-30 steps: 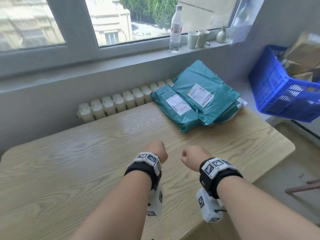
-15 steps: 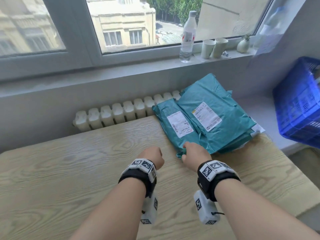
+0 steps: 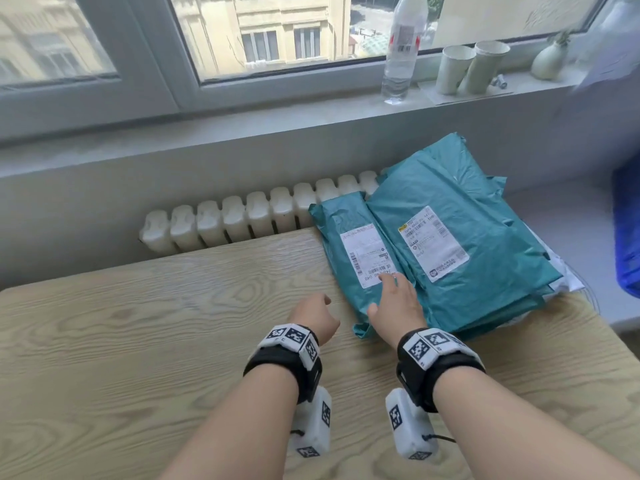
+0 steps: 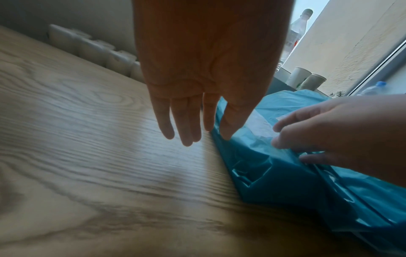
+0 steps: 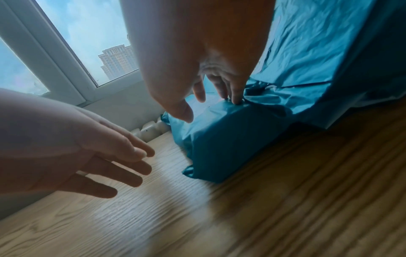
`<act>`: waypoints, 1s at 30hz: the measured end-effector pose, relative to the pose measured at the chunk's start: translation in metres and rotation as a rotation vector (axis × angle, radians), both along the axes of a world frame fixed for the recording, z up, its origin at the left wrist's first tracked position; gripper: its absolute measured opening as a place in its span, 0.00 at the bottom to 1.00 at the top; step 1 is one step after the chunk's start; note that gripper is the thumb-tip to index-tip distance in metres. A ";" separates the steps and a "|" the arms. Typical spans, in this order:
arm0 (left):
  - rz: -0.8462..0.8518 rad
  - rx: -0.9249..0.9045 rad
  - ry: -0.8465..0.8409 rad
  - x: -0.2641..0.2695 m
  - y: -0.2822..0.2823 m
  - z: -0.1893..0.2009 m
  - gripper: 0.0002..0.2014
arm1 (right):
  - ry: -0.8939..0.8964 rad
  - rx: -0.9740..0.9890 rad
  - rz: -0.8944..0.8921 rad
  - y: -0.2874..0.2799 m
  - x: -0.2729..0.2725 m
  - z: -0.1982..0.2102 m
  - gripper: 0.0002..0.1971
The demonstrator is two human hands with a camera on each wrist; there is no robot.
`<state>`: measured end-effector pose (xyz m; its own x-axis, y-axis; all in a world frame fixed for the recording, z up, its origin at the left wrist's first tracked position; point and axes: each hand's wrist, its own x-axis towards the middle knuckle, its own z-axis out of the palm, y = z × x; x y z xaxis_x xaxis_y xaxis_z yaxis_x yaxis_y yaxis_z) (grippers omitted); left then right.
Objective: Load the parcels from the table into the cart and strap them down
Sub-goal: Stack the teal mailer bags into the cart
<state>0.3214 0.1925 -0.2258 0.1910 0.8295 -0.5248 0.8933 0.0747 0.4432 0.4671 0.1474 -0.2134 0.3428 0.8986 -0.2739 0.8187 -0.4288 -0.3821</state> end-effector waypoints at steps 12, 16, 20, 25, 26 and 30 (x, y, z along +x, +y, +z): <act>0.252 -0.135 -0.292 0.017 0.001 -0.015 0.14 | 0.177 -0.065 -0.113 0.003 0.009 -0.008 0.26; 0.354 -0.160 -0.324 0.012 0.002 -0.006 0.13 | 0.246 -0.115 -0.121 0.000 0.006 -0.012 0.23; 0.529 -0.213 -0.419 0.004 -0.003 0.000 0.23 | 0.393 -0.123 -0.140 -0.001 0.001 -0.012 0.13; 0.557 -0.160 -0.409 -0.013 -0.013 -0.005 0.43 | 0.549 -0.153 -0.135 -0.003 -0.006 -0.013 0.07; 0.549 -0.153 -0.393 -0.017 -0.014 -0.004 0.42 | 0.569 -0.158 -0.124 -0.003 -0.007 -0.014 0.08; 0.586 -0.153 -0.391 -0.029 -0.017 0.015 0.36 | 0.647 -0.192 -0.110 -0.002 -0.014 -0.006 0.06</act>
<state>0.2929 0.1759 -0.2112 -0.0655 0.7760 -0.6274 0.4651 0.5800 0.6688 0.4528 0.1449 -0.2196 0.1431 0.7826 -0.6059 0.3985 -0.6059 -0.6885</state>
